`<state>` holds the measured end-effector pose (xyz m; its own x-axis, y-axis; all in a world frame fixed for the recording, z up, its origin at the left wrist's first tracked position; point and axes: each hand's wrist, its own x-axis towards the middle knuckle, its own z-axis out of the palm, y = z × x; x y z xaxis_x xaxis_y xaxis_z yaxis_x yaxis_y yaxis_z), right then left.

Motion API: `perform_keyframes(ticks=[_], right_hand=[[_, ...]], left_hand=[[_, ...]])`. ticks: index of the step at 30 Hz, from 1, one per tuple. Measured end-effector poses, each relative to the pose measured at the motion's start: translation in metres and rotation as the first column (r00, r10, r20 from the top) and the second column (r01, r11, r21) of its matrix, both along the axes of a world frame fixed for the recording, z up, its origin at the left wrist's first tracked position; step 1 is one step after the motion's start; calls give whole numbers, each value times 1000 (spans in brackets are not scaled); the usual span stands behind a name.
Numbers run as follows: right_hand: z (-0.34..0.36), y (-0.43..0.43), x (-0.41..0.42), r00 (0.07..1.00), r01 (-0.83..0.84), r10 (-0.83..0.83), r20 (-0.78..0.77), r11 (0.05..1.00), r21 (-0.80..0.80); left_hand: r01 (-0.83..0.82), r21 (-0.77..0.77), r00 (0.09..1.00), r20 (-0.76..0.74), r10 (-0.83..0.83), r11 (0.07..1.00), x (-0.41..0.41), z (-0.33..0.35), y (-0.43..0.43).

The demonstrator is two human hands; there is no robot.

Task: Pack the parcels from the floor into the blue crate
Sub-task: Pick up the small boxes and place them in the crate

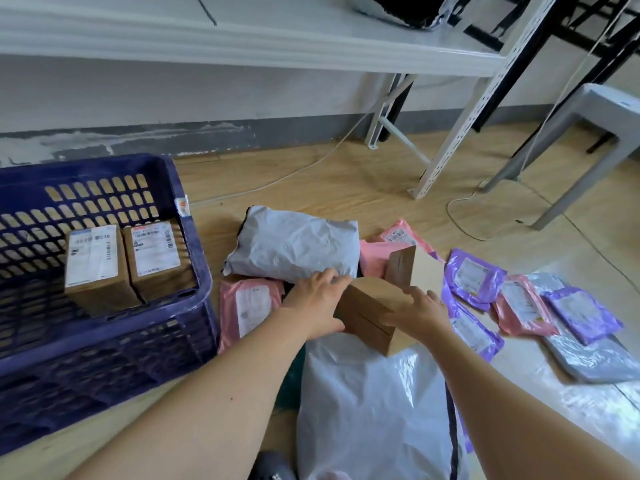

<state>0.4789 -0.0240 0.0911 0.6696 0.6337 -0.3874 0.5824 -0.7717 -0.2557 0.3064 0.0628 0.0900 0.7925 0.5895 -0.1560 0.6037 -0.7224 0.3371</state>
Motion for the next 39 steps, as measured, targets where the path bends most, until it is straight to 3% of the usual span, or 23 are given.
perform_keyframes(ticks=[6, 14, 25, 29, 32, 36, 39], right_hand=[[-20, -13, 22, 968, 8, -4, -250, 1000, 15], [-13, 2, 3, 976, 99, -43, -215, 961, 259], [38, 27, -41, 965, 5, 66, -254, 963, 271], [56, 34, -58, 959, 47, 38, -282, 956, 290], [70, 36, -69, 956, 96, 13, -292, 929, 357], [87, 39, -86, 899, 327, -104, -425, 805, 495], [97, 39, -105, 893, 357, -108, -436, 760, 543]], left_hand=[[49, -66, 998, -30, -51, 997, 11, -28, -28], [-115, -66, 992, -61, 111, 991, -14, -33, -16], [-165, 1, 984, 72, 165, 986, -18, -2, -14], [-185, -91, 968, 153, 197, 978, -27, 17, -10], [-214, -244, 943, 203, 265, 946, -34, 28, -4], [-281, -403, 884, 245, 399, 871, -47, 48, 3], [-293, -397, 873, 260, 413, 870, -58, 65, 6]])
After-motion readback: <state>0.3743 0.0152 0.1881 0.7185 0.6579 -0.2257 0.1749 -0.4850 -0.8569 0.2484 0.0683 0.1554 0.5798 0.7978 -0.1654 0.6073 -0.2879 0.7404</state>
